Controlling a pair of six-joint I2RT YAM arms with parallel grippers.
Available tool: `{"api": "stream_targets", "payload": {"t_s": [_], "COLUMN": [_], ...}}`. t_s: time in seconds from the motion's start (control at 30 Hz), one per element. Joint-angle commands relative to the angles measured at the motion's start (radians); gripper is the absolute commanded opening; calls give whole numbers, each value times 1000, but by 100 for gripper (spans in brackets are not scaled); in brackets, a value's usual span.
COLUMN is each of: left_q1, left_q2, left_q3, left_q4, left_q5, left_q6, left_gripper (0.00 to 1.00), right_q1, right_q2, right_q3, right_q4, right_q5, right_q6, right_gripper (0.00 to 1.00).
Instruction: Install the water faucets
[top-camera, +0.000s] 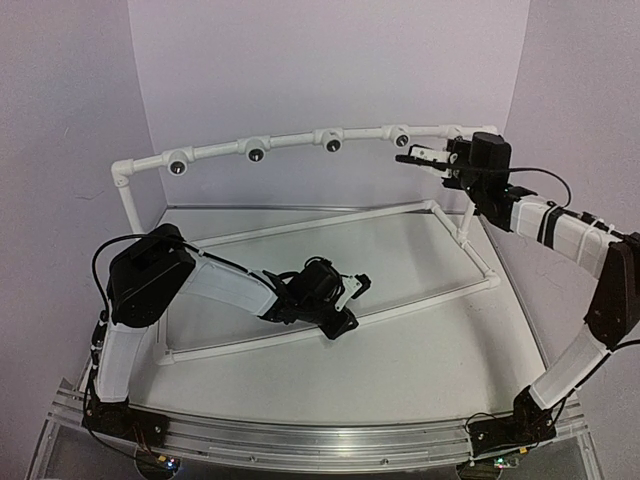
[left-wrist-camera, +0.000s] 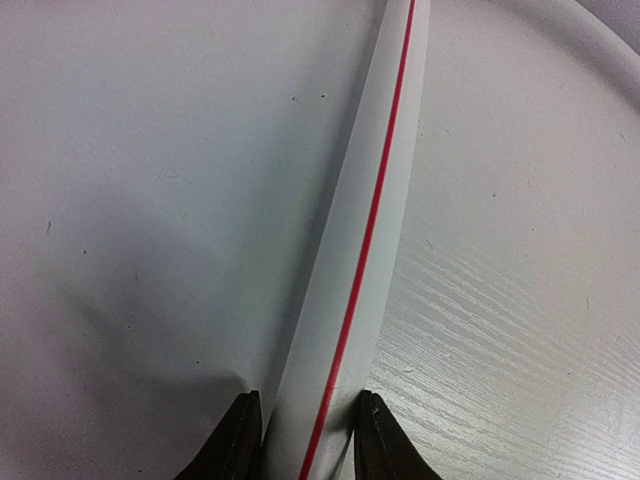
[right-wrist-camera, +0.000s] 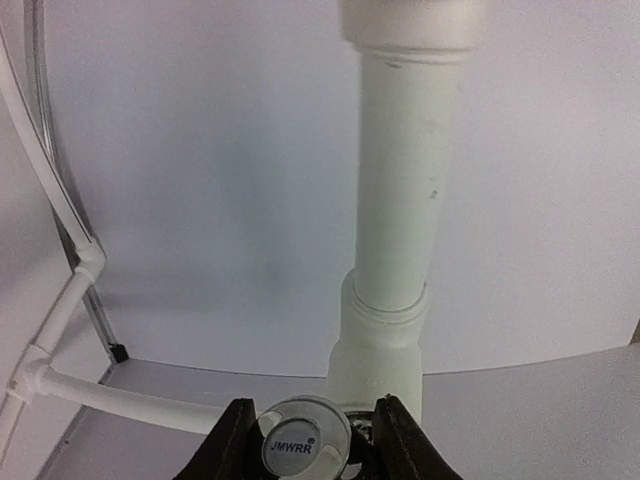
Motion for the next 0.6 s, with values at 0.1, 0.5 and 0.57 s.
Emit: {"api": "stream_targets", "payload": {"t_s": [0.1, 0.5, 0.57], "left_q1": [-9, -9, -9], "left_q2": [170, 170, 169], "left_q3": [-111, -113, -116], "left_q4": [-481, -477, -474], "left_q5": [0, 3, 1], "left_q6": [-82, -90, -91], "left_gripper": [0, 0, 0], "right_q1": [-3, -93, -128], "right_q2": [-6, -147, -147], "right_q3": [131, -45, -110], "right_q4": [-44, -91, -29], "right_q5": [156, -40, -113], "right_q6": [1139, 2860, 3117], "right_gripper": [2, 0, 0]}}
